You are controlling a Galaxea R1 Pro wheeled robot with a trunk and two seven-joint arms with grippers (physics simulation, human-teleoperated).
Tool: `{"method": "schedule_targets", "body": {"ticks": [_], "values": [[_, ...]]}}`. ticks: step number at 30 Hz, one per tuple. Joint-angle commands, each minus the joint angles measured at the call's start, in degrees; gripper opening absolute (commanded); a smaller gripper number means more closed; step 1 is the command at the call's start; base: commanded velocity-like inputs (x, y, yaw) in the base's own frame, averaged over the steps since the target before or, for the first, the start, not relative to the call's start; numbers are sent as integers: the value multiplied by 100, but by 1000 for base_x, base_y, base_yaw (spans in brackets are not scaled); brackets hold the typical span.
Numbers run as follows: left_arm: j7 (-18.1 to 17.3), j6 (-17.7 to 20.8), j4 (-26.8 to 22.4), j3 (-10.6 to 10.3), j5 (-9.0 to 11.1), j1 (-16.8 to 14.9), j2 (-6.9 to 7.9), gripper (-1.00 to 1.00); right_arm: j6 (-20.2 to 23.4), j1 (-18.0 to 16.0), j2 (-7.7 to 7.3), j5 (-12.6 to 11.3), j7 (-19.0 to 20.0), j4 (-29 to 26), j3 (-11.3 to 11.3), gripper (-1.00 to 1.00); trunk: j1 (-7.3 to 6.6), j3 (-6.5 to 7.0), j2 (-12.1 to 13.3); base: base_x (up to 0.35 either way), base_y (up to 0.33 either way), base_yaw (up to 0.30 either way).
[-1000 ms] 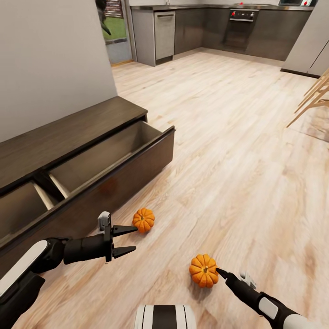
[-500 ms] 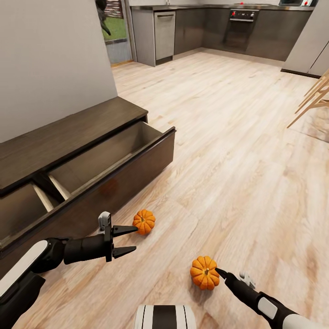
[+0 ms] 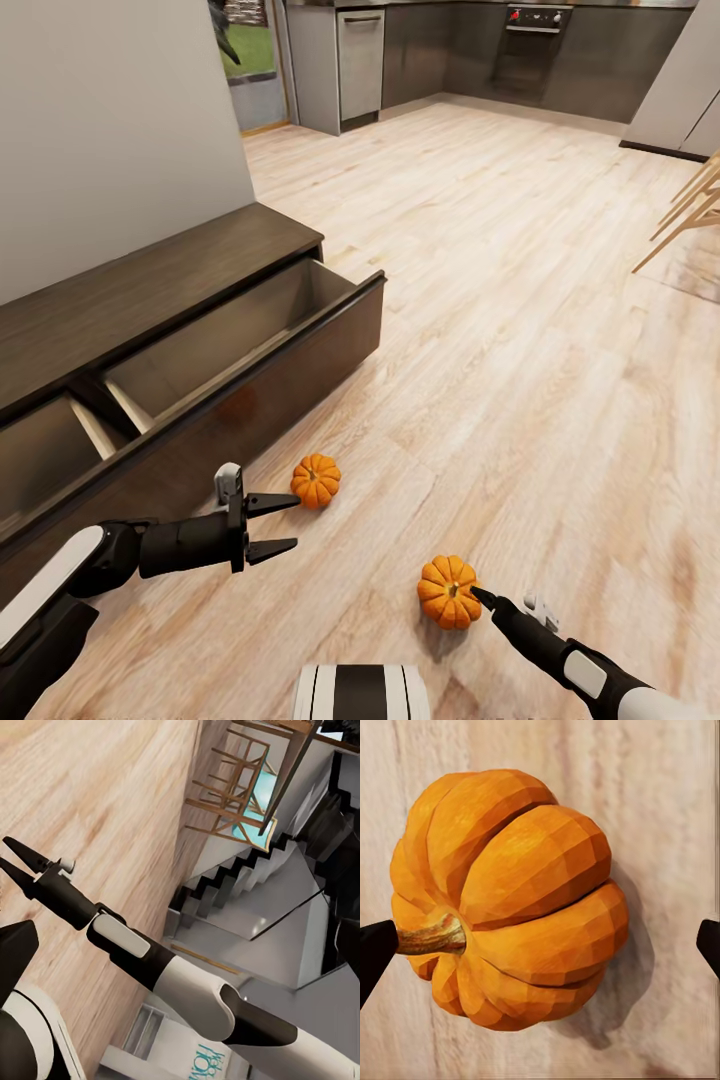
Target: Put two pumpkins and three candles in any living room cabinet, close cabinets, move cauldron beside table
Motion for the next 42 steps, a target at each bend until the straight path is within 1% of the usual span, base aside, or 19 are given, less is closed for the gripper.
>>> {"method": "schedule_targets", "body": {"ticks": [1,3,11,16,37,42], "values": [[52,0,0,4,63,-4,4,100,41,-2,-1,-61,13,-2,28,100,1,-26,-3,0,0,0],[52,1,5,25,61,-4,7,100,30,-2,0,-59,9,-2,28,100,6,-71,-6,0,0,0],[52,2,15,32,64,-4,22,100,18,-2,1,-58,13,-2,27,100,6,-71,-6,0,0,0],[52,2,11,45,66,-4,25,100,19,-2,2,-52,6,-2,26,100,19,-182,-12,0,0,0],[52,-2,2,-11,65,-4,13,100,19,-2,1,-52,11,-2,28,100,19,-182,-12,0,0,0],[52,0,-1,-12,65,-4,13,100,19,-2,1,-52,11,-2,28,100,19,-182,-12,100,44,0]]}}
